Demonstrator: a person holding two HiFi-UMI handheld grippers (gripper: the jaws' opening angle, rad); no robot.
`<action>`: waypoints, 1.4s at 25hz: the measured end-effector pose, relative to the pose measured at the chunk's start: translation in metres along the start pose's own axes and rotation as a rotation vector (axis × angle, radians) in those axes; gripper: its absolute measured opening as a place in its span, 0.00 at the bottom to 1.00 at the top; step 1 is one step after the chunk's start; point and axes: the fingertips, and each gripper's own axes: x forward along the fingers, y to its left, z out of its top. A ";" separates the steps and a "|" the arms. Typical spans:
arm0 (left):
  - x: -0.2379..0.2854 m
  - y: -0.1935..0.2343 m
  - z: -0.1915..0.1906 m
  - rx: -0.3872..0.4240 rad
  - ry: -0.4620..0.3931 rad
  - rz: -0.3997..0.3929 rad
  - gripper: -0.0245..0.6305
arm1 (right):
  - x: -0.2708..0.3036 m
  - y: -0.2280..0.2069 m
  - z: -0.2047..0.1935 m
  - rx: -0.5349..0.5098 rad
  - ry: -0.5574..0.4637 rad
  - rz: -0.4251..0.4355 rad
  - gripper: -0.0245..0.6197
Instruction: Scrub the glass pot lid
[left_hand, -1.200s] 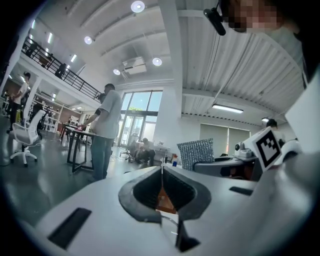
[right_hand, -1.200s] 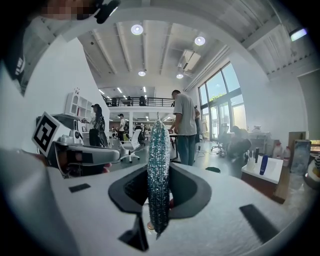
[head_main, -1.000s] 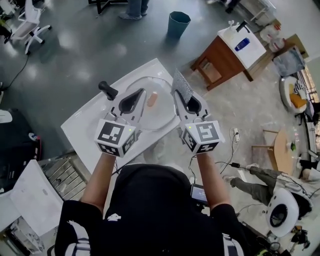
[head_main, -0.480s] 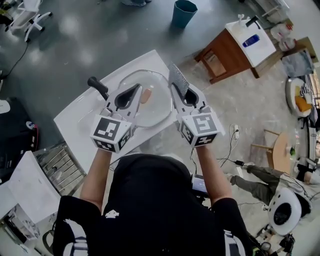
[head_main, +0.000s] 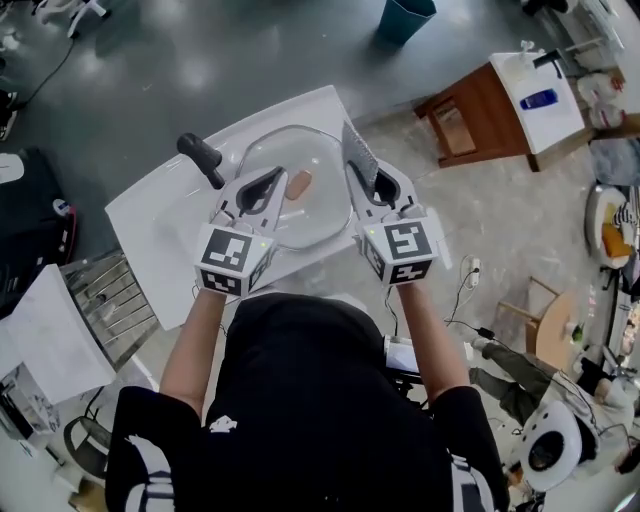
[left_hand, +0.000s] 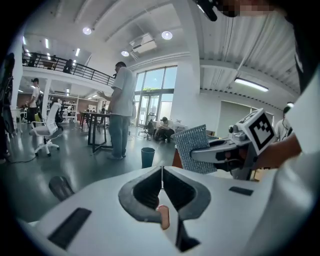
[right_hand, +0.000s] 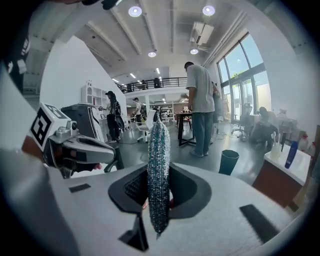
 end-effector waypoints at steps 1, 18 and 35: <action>0.003 0.001 -0.006 -0.004 0.015 0.009 0.05 | 0.005 0.000 -0.002 -0.006 0.007 0.013 0.15; 0.050 -0.014 -0.087 0.031 0.264 -0.009 0.05 | 0.041 -0.016 -0.061 0.003 0.124 0.149 0.15; 0.074 -0.013 -0.141 0.131 0.459 -0.059 0.27 | 0.054 -0.011 -0.108 0.002 0.216 0.185 0.15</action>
